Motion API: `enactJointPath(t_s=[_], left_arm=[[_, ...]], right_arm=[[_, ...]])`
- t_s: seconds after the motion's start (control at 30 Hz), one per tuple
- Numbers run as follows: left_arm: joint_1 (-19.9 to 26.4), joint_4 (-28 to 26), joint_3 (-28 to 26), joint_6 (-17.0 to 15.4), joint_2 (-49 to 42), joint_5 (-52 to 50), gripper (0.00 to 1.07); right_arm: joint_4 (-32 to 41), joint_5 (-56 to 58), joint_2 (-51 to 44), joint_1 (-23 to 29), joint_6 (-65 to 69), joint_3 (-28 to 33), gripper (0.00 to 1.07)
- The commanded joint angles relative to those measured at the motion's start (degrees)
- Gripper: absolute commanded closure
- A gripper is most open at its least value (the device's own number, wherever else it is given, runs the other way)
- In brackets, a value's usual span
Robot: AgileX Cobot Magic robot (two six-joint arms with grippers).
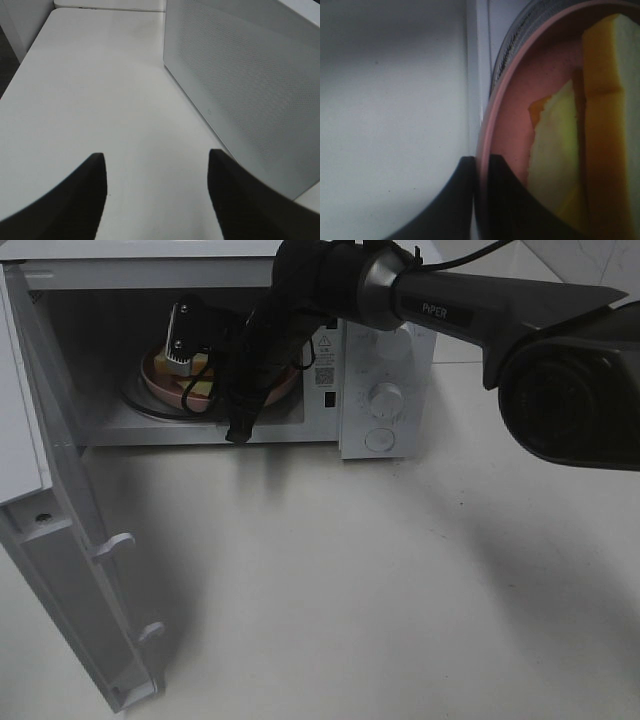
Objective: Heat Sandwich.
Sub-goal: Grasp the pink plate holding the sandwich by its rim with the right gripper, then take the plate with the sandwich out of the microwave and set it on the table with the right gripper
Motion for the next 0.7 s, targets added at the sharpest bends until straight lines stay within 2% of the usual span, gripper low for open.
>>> enactJointPath(t_s=[0.03,0.7], left_arm=[[-0.17,0.11,0.17,-0.23,-0.29,-1.03,0.49],[-0.17,0.11,0.17,-0.23,-0.29,-1.03,0.49]], right_arm=[[-1.49,0.34,-1.78,-0.17,1.60,-0.17,1.07],[-4.53,2.29,-4.58,2.52,4.76,-0.17,1.07]])
